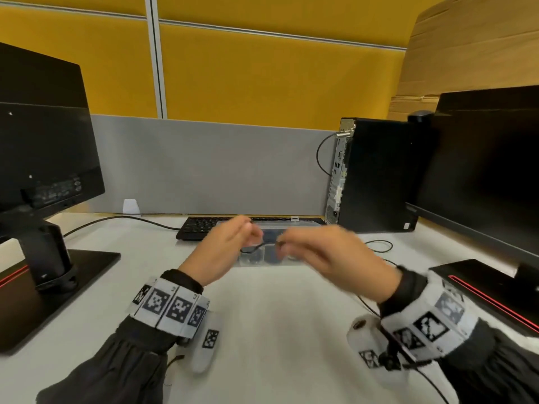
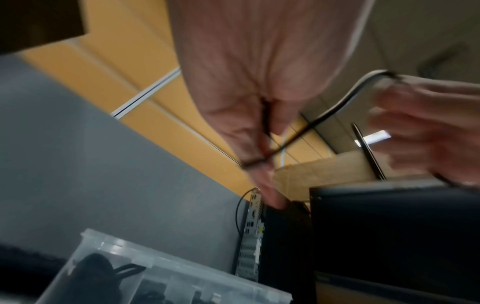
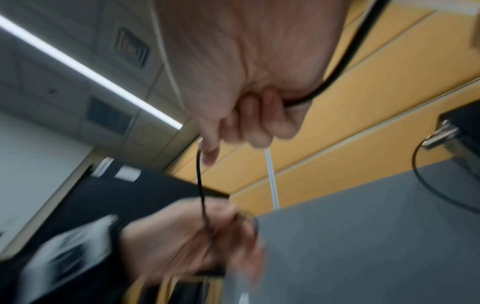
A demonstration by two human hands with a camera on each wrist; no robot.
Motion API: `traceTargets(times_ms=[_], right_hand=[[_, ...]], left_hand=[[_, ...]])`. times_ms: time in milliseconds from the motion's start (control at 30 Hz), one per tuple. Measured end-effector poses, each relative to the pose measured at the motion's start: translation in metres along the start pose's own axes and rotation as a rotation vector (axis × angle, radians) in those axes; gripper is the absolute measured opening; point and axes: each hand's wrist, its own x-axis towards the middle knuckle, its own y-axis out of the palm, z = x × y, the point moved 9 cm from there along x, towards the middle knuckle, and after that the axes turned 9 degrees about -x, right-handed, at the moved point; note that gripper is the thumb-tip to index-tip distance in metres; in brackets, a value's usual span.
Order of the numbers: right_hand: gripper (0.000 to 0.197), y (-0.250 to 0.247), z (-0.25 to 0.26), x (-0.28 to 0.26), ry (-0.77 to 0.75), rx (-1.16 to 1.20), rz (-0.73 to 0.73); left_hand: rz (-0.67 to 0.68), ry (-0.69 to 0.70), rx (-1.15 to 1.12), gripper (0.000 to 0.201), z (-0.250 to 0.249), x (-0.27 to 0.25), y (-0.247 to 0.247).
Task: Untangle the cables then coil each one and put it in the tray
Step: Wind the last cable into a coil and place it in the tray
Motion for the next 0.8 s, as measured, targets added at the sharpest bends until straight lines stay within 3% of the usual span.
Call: traceTargets(times_ms=[67, 133, 200, 300, 367, 433, 500, 567, 600, 667, 700, 733, 800], right_hand=[[0.026, -0.030, -0.028, 0.011, 0.095, 0.062, -0.227], [0.021, -0.039, -0.052, 0.018, 0.195, 0.061, -0.326], [0.024, -0.018, -0.069, 0.022, 0.309, -0.061, -0.166], [0.035, 0.047, -0.060, 0.013, 0.276, -0.160, 0.293], [0.035, 0.072, -0.032, 0.001, 0.201, 0.023, 0.450], [0.033, 0.071, -0.010, -0.007, 0.142, 0.085, 0.497], [0.031, 0.054, -0.001, -0.008, 0.083, 0.017, 0.452], [0.027, 0.021, -0.005, 0.000, 0.066, -0.095, 0.253], [0.027, 0.001, -0.011, 0.006, 0.083, -0.130, 0.116], [0.029, -0.026, -0.030, 0.013, 0.137, -0.145, -0.115], [0.031, -0.029, -0.040, 0.014, 0.177, -0.136, -0.162], [0.032, -0.023, -0.051, 0.016, 0.226, -0.125, -0.144], [0.028, 0.013, -0.064, 0.015, 0.275, -0.100, 0.064]], left_hand=[[0.192, -0.092, -0.092, 0.036, 0.001, -0.008, 0.021], [0.311, -0.136, -0.362, 0.040, -0.014, -0.017, 0.034], [0.305, -0.093, -0.616, 0.040, -0.036, -0.019, 0.035], [0.109, 0.039, -0.831, 0.031, -0.053, -0.011, 0.019], [-0.044, 0.091, -0.782, 0.025, -0.047, -0.003, 0.007], [-0.156, 0.153, -0.526, 0.023, -0.043, 0.000, -0.005], [-0.201, 0.234, -0.038, 0.022, -0.043, -0.003, -0.010], [-0.096, 0.192, 0.266, 0.028, -0.035, -0.004, 0.002], [-0.008, 0.114, 0.222, 0.034, -0.027, -0.005, 0.010], [0.199, -0.081, -0.144, 0.041, -0.019, -0.013, 0.033], [0.284, -0.138, -0.339, 0.039, -0.024, -0.018, 0.044], [0.326, -0.130, -0.459, 0.034, -0.032, -0.020, 0.049], [0.287, -0.028, -0.583, 0.021, -0.051, -0.019, 0.048]])
